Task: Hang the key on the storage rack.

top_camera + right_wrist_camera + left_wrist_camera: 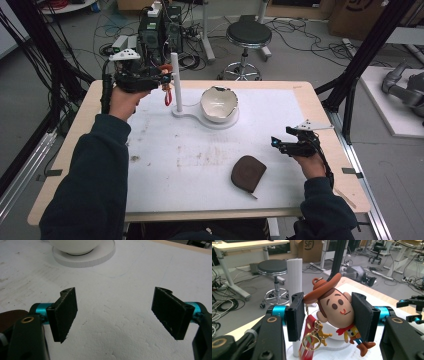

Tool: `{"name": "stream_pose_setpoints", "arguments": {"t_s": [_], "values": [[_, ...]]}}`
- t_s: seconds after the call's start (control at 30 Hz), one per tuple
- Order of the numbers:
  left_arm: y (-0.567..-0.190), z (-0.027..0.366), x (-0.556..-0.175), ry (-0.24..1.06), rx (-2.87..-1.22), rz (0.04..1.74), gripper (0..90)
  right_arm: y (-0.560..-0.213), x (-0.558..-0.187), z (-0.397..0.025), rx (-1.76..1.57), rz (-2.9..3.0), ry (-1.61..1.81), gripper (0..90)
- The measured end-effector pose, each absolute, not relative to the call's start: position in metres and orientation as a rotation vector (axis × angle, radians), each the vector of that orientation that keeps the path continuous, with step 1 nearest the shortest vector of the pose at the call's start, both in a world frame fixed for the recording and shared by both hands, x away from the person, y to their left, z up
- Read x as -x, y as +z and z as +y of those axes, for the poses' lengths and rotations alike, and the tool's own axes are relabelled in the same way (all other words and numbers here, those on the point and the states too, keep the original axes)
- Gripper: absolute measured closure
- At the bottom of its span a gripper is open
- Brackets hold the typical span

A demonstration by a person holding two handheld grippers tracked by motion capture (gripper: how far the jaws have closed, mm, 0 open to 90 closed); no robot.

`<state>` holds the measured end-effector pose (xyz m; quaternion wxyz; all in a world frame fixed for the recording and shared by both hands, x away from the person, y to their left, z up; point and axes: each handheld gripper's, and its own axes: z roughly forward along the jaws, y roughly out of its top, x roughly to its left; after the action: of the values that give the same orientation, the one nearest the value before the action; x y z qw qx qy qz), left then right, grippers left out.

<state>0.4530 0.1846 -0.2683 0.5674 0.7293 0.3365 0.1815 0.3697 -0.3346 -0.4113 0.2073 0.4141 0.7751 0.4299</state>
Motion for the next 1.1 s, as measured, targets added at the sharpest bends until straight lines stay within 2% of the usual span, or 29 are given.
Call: {"name": "stream_pose_setpoints", "arguments": {"t_s": [0.27, 0.6, 1.03, 1.1], "values": [[-0.27, 0.179, -0.46, 0.423, -1.716, 0.814, 45.9, -0.411, -0.37, -0.335, -1.15, 2.156, 1.199, 21.1], [-0.282, 0.19, -0.468, 0.414, -1.65, 0.906, 45.8, -0.411, -0.369, -0.336, -1.153, 2.16, 1.203, 21.1], [-0.337, 0.207, -0.451, 0.447, -1.648, 1.0, 45.9, -0.412, -0.37, -0.335, -1.153, 2.165, 1.197, 21.1], [-0.347, 0.209, -0.444, 0.448, -1.638, 0.998, 48.7, -0.412, -0.369, -0.334, -1.15, 2.166, 1.192, 21.1]]}}
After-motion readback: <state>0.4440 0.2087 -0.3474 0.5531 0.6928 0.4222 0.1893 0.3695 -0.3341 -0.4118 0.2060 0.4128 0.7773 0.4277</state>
